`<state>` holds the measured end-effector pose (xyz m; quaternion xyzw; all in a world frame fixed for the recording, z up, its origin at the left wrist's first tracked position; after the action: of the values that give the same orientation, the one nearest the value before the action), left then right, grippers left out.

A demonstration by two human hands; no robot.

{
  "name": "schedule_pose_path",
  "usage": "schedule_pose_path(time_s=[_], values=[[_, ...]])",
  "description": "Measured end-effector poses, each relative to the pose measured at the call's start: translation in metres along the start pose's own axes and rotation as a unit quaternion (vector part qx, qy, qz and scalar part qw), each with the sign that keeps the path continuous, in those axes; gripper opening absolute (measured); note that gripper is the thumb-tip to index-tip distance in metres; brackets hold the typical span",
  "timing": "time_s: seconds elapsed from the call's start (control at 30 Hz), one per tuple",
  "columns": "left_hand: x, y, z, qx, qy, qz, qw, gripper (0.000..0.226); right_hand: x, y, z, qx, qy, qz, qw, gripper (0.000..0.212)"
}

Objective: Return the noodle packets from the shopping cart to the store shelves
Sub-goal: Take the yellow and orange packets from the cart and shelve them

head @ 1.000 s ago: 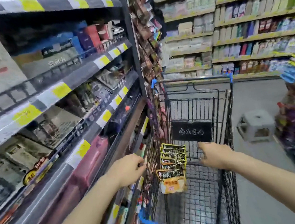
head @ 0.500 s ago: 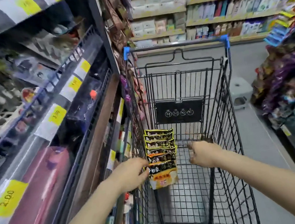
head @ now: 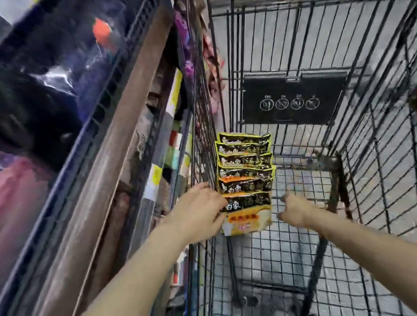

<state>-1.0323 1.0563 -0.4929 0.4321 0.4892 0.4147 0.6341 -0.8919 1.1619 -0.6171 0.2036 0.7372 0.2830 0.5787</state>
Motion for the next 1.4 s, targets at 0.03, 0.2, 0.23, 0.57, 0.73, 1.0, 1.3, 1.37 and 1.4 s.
schedule_pose_path(time_s=[0.03, 0.2, 0.23, 0.57, 0.73, 1.0, 1.3, 1.37, 1.4], values=[[0.000, -0.002, -0.001, 0.002, -0.007, 0.012, 1.000, 0.029, 0.007, -0.005, -0.001, 0.018, -0.002, -0.005, 1.000, 0.052], [-0.006, -0.005, -0.002, 0.019, -0.011, 0.095, 0.995, 0.038, 0.046, -0.028, -0.001, 0.133, -0.020, -0.010, 0.991, 0.047], [-0.006, -0.007, -0.003, 0.017, -0.007, 0.107, 0.994, 0.038, 0.051, -0.035, -0.003, 0.156, -0.029, -0.017, 0.987, 0.045], [-0.007, -0.001, 0.000, 0.015, 0.001, 0.134, 0.991, 0.038, 0.063, -0.068, -0.007, 0.332, -0.030, 0.011, 0.943, 0.041], [-0.008, -0.001, 0.000, 0.022, -0.001, 0.126, 0.992, 0.036, 0.060, -0.082, 0.001, 0.290, -0.039, 0.001, 0.956, 0.039], [-0.007, -0.006, 0.004, 0.055, -0.010, 0.103, 0.993, 0.030, 0.030, -0.042, 0.004, 0.325, 0.057, 0.033, 0.944, 0.016], [0.029, -0.028, 0.002, 0.086, 0.149, -0.102, 0.980, 0.032, -0.015, 0.068, 0.046, 0.359, 0.067, 0.059, 0.929, 0.023], [0.041, -0.037, 0.000, -0.046, 0.198, -0.075, 0.976, 0.026, -0.024, 0.087, 0.059, 0.365, 0.066, 0.076, 0.926, 0.029], [0.047, -0.045, -0.001, -0.109, 0.223, -0.068, 0.966, 0.025, -0.027, 0.096, 0.067, 0.379, 0.066, 0.085, 0.919, 0.032]])
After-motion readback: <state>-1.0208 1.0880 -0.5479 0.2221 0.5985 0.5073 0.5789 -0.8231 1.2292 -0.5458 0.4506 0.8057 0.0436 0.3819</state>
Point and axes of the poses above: each hand's wrist, its own x-axis towards the middle knuckle, its own y-axis out of the back of the hand, z = x × y, the point moved 10 cm from there along x, towards the middle knuckle, and after that the axes turned 7 degrees about -y, right-handed, at the moved point
